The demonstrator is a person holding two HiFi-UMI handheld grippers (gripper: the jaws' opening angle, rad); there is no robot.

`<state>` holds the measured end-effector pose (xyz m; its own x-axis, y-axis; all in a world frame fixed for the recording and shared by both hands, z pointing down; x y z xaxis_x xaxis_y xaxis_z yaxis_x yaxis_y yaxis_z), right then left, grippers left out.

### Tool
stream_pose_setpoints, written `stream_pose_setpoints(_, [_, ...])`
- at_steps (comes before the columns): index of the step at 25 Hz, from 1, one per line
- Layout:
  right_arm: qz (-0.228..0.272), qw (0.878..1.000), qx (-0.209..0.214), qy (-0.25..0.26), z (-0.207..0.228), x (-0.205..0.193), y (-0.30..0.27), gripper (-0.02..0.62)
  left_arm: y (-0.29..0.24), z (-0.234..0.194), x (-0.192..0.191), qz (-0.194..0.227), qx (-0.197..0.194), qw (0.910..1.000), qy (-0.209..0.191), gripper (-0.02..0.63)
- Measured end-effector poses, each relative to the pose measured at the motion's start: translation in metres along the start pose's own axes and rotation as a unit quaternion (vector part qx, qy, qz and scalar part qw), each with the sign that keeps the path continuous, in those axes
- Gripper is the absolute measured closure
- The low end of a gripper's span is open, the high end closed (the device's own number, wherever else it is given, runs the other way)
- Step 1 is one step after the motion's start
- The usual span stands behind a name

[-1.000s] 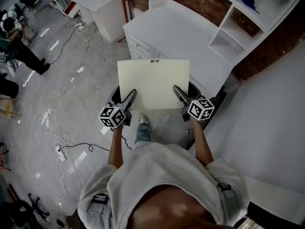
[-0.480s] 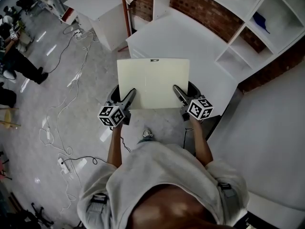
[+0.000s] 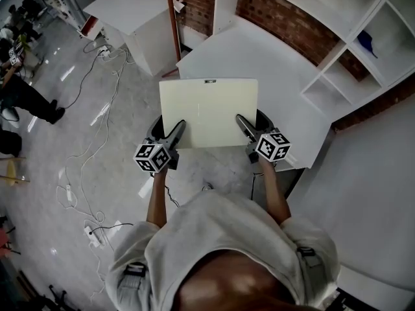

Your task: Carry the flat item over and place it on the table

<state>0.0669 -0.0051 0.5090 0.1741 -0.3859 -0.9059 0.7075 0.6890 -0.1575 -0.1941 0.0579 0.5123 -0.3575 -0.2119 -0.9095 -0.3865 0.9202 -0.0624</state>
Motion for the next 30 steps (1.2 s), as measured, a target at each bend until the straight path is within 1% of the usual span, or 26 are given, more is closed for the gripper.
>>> stream_pose_setpoints(6, [0.0, 1.0, -0.007, -0.001, -0.001, -0.002, -0.022, 0.227, -0.009, -0.022, 0.005, -0.002, -0.005, 1.0, 0.004, 0.216])
stream_pose_setpoints(19, [-0.009, 1.0, -0.012, -0.007, 0.01, -0.011, -0.038, 0.229, -0.02, -0.038, -0.006, -0.012, 0.001, 0.9998, 0.016, 0.216])
stream_pose_setpoints(25, [-0.006, 1.0, -0.006, -0.006, 0.027, 0.0, -0.065, 0.229, -0.046, -0.052, 0.001, -0.01, 0.008, 0.9998, 0.015, 0.216])
stream_pose_setpoints(30, [-0.003, 1.0, -0.004, -0.006, 0.052, 0.016, -0.093, 0.23, -0.083, -0.065, 0.009, -0.011, 0.011, 0.9998, 0.013, 0.216])
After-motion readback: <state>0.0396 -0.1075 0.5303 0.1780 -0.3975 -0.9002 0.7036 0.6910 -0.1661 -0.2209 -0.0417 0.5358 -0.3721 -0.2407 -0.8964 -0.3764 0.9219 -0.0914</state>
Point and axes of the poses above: the fingertips, and each gripper's own axes: y backward along the fingers, z to its right, x out of its top, the point moved 1 cm from there along y, backward along the fingers, and after that the axes turned 1 degree about -x, right-handed, at the moved point
